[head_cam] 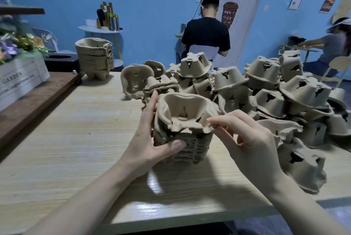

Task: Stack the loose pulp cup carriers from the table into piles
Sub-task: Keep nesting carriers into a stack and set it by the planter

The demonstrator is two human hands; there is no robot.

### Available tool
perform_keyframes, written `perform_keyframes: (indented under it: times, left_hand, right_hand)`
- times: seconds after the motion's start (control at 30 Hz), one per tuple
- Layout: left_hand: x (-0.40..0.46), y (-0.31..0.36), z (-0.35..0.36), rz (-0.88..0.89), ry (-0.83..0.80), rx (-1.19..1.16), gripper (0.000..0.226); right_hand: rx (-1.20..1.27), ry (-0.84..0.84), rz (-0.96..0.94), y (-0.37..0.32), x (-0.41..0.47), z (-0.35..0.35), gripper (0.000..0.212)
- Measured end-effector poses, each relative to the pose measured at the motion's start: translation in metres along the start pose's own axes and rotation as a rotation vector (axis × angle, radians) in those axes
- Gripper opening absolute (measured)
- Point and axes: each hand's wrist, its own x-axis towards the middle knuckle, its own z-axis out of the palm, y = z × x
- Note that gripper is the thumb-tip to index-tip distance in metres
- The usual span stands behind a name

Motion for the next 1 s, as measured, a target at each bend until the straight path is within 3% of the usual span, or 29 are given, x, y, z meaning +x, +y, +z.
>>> perform_keyframes:
  times: [0.27, 0.37, 0.53, 0.67, 0.8, 1.0]
  left_hand:
    - [-0.003, 0.006, -0.001, 0.049, -0.02, 0.024, 0.122]
    - [-0.002, 0.007, -0.002, 0.062, -0.007, 0.054, 0.114]
    - [0.0, 0.003, -0.003, 0.091, -0.011, 0.084, 0.103]
    - [0.0, 0.003, -0.003, 0.099, -0.007, 0.102, 0.104]
    - [0.0, 0.001, -0.004, 0.103, 0.001, 0.111, 0.103]
    - [0.0, 0.001, -0.004, 0.1, 0.002, 0.104, 0.102]
  right_hand:
    - [-0.012, -0.168, -0.014, 0.007, -0.013, -0.017, 0.024]
    - [-0.053, -0.159, 0.04, 0.02, -0.02, -0.039, 0.024]
    - [-0.136, -0.112, 0.337, 0.055, -0.022, -0.09, 0.029]
    - [-0.092, -0.319, 0.539, 0.078, -0.024, -0.117, 0.045]
    - [-0.099, -0.393, 0.527, 0.095, -0.034, -0.114, 0.037]
    - [-0.1, -0.232, 0.429, 0.096, -0.036, -0.097, 0.027]
